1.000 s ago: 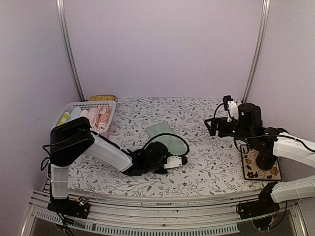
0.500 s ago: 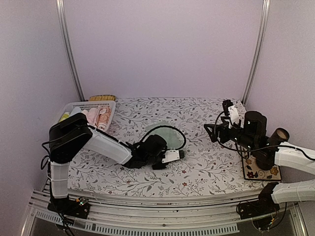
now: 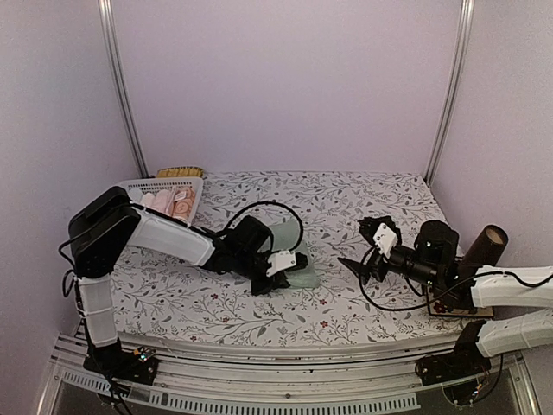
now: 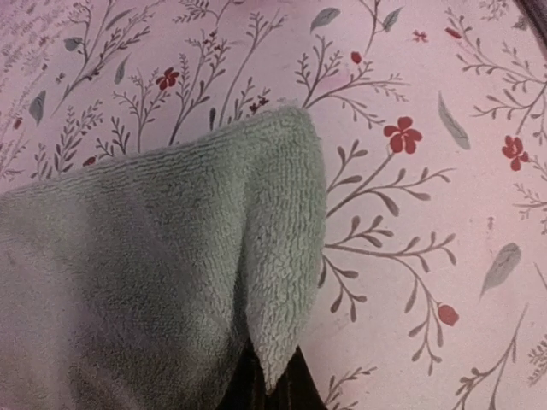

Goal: Roll the towels
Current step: Pick up the towel from the center of the board, then roll the towel at the center of the board.

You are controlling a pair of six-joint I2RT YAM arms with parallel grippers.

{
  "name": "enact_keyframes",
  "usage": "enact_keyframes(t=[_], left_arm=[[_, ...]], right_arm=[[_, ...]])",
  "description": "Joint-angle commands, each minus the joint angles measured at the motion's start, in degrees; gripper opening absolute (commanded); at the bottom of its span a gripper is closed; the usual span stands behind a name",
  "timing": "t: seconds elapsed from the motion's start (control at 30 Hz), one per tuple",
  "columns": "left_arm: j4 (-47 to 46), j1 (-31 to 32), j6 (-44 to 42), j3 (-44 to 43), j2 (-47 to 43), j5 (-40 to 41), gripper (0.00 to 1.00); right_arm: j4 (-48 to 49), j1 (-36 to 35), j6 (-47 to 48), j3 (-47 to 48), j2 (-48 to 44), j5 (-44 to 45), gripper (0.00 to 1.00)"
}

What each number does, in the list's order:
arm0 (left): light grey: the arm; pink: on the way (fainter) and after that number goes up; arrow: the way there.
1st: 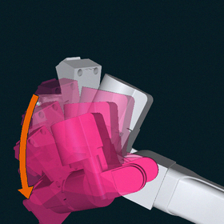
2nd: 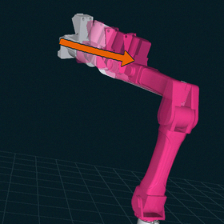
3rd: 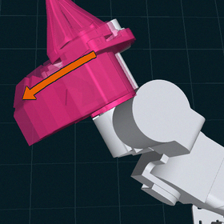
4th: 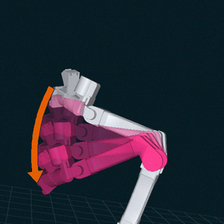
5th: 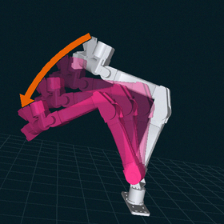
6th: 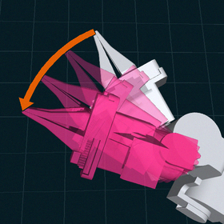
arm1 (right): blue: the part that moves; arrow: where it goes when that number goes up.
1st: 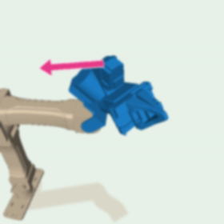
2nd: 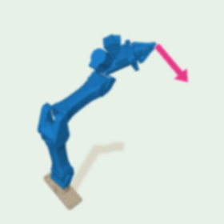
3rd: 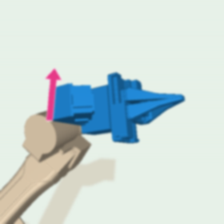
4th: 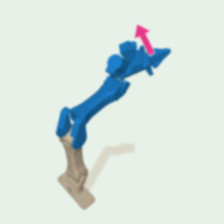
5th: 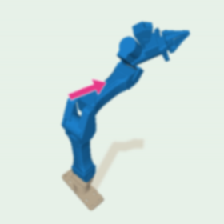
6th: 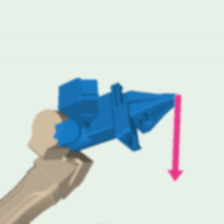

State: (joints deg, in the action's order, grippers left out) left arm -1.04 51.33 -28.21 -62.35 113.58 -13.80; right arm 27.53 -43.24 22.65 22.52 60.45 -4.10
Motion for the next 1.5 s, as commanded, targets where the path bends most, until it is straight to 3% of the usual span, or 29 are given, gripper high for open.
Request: enact_keyframes(t=[0.0,0.3,0.57,1.07,1.17,1.4,1.47], left_arm=[[7.3,-4.0,6.1,1.3,-2.2,-19.9,0.00],[11.5,-9.8,9.0,-1.2,3.0,-32.7,0.00],[13.8,-11.6,10.1,-3.8,7.7,-36.2,0.00],[17.2,-11.8,7.3,-4.1,8.2,-37.3,0.00],[17.7,-11.8,7.0,-4.0,8.1,-36.8,0.00],[17.3,-11.9,7.2,-3.0,6.6,-36.3,0.01],[15.7,-11.9,7.9,-1.3,4.9,-36.1,0.01]], right_arm=[[5.2,-5.1,13.2,-1.7,2.4,-5.8,0.98],[4.4,-8.8,21.8,0.0,12.3,-15.8,0.90],[2.9,-12.4,27.2,7.0,26.1,-10.4,0.83],[1.5,-12.9,38.4,16.0,42.7,-6.8,0.82],[1.0,-12.5,38.2,17.3,44.3,-6.6,0.74],[-4.2,-10.8,35.2,19.9,44.4,-6.9,0.24],[-6.6,-10.2,33.0,21.1,44.1,-8.2,0.16]])
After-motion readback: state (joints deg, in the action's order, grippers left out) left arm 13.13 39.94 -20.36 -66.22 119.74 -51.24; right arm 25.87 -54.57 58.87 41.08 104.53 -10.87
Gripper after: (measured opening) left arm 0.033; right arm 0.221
